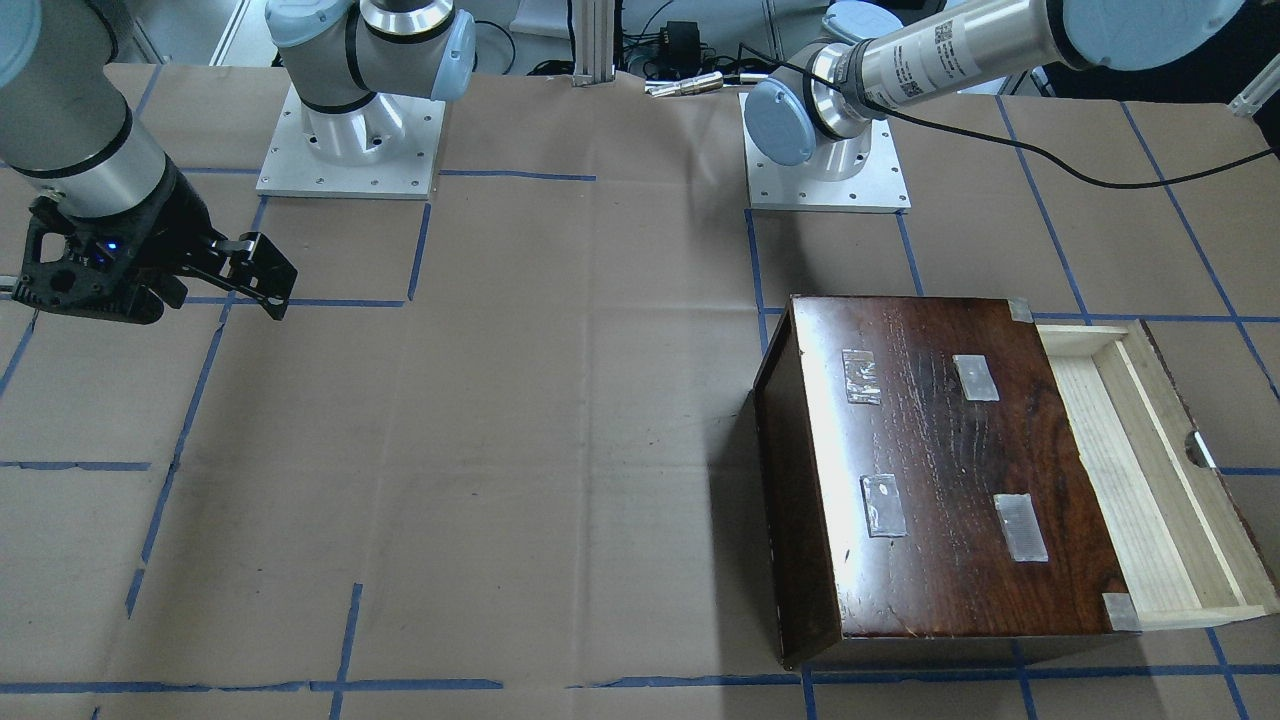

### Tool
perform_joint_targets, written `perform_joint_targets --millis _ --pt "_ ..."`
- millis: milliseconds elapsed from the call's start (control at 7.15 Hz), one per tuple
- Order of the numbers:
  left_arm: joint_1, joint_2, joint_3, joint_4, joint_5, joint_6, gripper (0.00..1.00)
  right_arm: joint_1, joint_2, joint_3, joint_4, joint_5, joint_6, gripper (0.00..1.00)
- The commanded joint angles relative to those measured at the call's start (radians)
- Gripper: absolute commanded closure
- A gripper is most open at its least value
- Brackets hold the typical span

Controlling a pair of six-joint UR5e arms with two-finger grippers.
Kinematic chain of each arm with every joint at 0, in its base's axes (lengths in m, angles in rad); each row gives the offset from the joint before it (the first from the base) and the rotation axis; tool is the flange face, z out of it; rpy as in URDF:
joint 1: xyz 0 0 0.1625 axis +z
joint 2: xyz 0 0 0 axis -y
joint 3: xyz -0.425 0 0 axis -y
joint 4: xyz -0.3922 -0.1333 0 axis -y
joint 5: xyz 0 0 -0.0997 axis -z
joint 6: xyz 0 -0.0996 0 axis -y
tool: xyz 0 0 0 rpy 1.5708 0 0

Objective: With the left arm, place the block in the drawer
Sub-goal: 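Lift the yellow cube and carry it over the open drawer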

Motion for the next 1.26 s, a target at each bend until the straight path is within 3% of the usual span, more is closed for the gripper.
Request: perform_joint_targets --millis 0,420,1119 --pt "-0.01 0.19 -0.253 0.047 -0.003 -0.051 0.81 0.0 0.0 0.0 0.0 0.0 0.0 0.0" --pt "-0.145 0.367 -0.519 0.216 -0.003 -0.229 0.81 0.0 0.0 -0.001 0.0 0.0 0.0 0.0" --pt "-0.318 0.493 -0.694 0.252 -0.001 -0.44 0.8 0.0 0.0 0.0 0.0 0.0 0.0 0.0"
